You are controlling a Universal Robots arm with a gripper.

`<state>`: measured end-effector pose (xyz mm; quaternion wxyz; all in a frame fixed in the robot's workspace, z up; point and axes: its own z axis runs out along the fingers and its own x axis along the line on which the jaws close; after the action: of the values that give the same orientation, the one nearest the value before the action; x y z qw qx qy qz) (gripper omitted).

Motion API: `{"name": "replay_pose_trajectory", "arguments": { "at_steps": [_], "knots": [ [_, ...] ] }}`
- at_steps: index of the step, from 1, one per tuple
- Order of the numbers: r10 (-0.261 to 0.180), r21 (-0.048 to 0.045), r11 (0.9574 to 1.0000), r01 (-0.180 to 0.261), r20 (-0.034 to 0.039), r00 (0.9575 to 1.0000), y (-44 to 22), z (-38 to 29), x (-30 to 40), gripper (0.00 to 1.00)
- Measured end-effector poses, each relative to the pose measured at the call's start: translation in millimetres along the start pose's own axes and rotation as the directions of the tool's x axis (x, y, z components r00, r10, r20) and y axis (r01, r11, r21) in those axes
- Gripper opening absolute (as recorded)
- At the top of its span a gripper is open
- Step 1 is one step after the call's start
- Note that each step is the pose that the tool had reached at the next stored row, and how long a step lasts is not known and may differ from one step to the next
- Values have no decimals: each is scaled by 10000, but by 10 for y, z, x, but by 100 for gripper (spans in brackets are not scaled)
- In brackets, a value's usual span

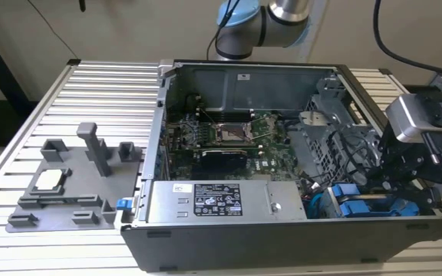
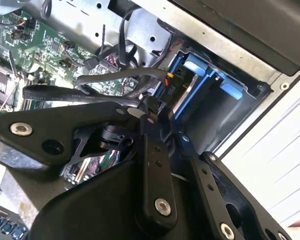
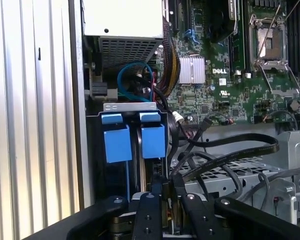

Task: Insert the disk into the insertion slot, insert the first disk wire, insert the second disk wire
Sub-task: 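Insert the second disk wire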

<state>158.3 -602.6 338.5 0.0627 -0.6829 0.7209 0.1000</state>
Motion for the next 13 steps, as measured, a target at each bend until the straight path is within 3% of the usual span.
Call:
{"name": "replay_pose_trajectory", "arguments": {
  "at_steps": [4, 6, 9, 11, 13],
  "knots": [
    [46, 10, 10000, -47, 26, 10000, 6, -14, -3, 23],
    [62, 13, 10000, -62, 41, 10000, 15, -31, -6, 16],
    [66, 43, 10000, -66, 60, 10000, 32, -61, -13, 16],
    [26, 207, 9998, -27, 69, 10000, 64, -60, -11, 16],
    [-40, 477, 9989, 36, 80, 10000, 124, -58, -7, 16]
  ]
}}
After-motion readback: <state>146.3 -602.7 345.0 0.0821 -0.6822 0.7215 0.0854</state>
